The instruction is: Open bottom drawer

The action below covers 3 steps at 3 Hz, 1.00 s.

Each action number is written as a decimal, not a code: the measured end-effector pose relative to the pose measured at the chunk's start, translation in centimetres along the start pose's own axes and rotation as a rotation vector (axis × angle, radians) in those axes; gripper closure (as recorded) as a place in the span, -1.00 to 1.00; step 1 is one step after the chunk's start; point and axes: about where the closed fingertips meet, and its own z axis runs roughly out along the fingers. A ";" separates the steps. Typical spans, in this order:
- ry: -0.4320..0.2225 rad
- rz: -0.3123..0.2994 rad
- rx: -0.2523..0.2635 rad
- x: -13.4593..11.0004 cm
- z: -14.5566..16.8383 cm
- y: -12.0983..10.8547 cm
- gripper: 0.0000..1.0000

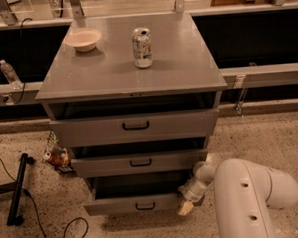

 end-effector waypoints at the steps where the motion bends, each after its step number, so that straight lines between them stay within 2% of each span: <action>1: 0.018 0.019 -0.024 0.4 -0.9 1.0 0.38; 2: 0.019 0.022 -0.027 0.4 -1.0 1.1 0.96; 3: 0.032 0.055 -0.056 0.7 -1.7 2.7 0.95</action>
Offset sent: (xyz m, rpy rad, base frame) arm -0.0730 -0.0331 0.0531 -0.0828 0.2174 -0.0850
